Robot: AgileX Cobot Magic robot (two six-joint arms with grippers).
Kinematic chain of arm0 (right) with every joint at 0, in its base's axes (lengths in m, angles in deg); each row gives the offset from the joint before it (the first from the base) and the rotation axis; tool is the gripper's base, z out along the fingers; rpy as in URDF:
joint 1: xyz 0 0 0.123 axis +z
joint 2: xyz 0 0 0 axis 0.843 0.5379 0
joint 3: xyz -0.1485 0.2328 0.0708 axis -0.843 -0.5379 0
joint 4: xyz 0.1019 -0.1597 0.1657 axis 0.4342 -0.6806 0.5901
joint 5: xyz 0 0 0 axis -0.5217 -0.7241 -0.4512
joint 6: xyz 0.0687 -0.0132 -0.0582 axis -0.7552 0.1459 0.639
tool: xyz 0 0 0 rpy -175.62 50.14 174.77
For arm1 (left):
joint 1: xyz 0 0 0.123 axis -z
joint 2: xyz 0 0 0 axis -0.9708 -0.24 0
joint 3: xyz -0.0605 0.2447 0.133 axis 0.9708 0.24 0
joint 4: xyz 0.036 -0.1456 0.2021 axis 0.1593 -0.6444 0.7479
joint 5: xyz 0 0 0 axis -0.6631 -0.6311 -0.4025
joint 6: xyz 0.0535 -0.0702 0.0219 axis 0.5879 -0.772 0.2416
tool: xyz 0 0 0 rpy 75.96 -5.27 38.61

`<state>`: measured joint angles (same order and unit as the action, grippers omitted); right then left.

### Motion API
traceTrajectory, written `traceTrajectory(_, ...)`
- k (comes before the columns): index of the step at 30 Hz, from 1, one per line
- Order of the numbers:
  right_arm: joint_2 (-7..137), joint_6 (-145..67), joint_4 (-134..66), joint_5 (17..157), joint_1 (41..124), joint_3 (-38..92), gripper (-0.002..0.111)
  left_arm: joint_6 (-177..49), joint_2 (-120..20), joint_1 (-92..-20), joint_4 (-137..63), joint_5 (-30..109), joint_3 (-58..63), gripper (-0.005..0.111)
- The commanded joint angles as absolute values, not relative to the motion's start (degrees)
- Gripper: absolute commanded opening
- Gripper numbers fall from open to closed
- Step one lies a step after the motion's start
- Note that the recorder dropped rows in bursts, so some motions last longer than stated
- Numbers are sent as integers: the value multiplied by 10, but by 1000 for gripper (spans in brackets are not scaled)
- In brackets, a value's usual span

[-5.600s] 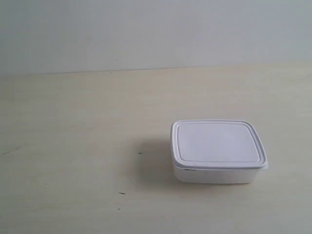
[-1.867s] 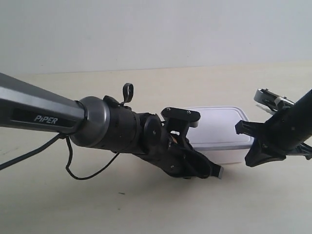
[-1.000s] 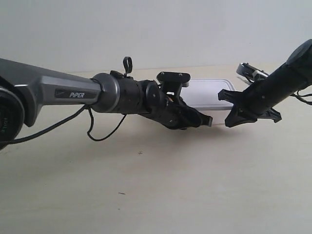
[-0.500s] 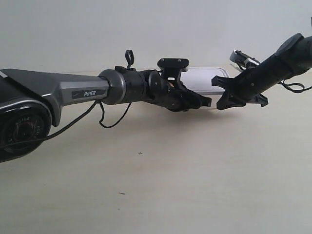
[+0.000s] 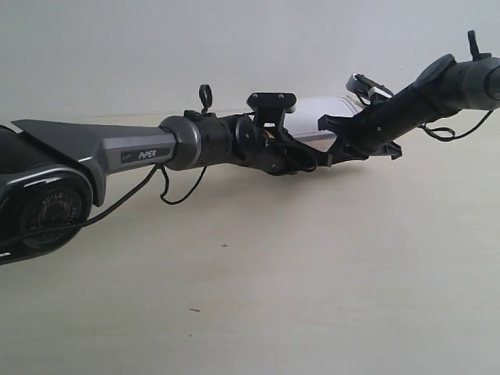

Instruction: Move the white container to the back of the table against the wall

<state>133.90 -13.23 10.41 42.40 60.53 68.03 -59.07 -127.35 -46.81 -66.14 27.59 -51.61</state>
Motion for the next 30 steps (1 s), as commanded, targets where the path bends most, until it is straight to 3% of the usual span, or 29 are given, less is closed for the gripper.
traceTrajectory(1,1347,-127,112,451,615,693,0,-595,-1284,-476,-661,292,-553,0)
traceTrajectory(16,1383,-140,150,461,618,751,0,-609,-1288,-476,-659,287,-565,0)
traceTrajectory(30,1393,-152,158,526,642,764,0,-591,-1283,-476,-659,196,-565,0)
